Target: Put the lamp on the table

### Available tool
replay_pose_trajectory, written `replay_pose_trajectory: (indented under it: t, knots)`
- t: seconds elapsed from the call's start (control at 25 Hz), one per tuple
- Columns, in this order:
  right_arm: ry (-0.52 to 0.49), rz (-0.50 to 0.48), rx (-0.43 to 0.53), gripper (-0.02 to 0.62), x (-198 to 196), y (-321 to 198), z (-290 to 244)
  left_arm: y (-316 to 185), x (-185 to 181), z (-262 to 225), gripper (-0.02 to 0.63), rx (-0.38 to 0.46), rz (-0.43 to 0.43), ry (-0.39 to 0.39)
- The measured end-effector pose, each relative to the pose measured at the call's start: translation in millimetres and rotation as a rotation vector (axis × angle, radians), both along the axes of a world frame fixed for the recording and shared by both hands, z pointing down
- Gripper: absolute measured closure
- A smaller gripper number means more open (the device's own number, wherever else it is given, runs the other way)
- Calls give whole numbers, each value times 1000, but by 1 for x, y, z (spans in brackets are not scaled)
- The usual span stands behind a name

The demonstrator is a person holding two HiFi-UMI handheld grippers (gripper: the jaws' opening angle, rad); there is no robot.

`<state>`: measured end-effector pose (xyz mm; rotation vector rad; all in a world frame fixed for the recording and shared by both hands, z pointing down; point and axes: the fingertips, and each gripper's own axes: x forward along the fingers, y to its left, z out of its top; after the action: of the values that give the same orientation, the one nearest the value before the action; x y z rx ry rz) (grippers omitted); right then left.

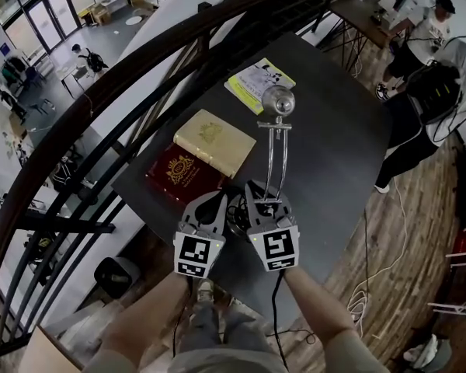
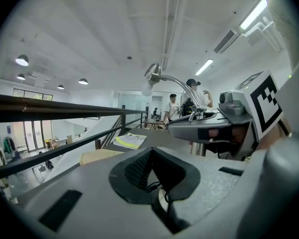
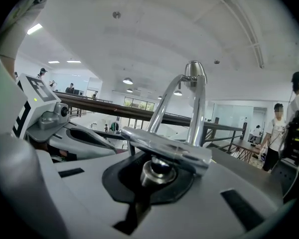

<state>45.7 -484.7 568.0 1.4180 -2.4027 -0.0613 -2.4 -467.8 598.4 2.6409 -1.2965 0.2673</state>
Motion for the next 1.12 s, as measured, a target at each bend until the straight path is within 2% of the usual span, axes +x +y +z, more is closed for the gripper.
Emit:
replay_pose_trajectory:
  t: [0.2, 0.4, 0.72, 0.88, 1.0, 1.12]
  knots:
    - [-17, 21, 55, 597, 3, -4, 10, 4, 8, 14, 601, -18, 57, 13]
    - [20, 11, 77, 597, -2, -4, 17, 13, 9, 33, 601, -71, 55, 0]
    - [11, 17, 62, 597, -2, -7, 21, 20, 8, 45, 601, -115, 35, -20]
    - [10, 21, 33, 597, -2, -5, 22, 21, 8, 39, 601, -108, 26, -13]
    - [-30, 30, 3, 597, 0, -2, 23, 22, 7, 34, 601, -104, 19, -3]
    - [-72, 37, -33, 538, 6, 1, 25, 22, 7, 27, 601, -94, 15, 0]
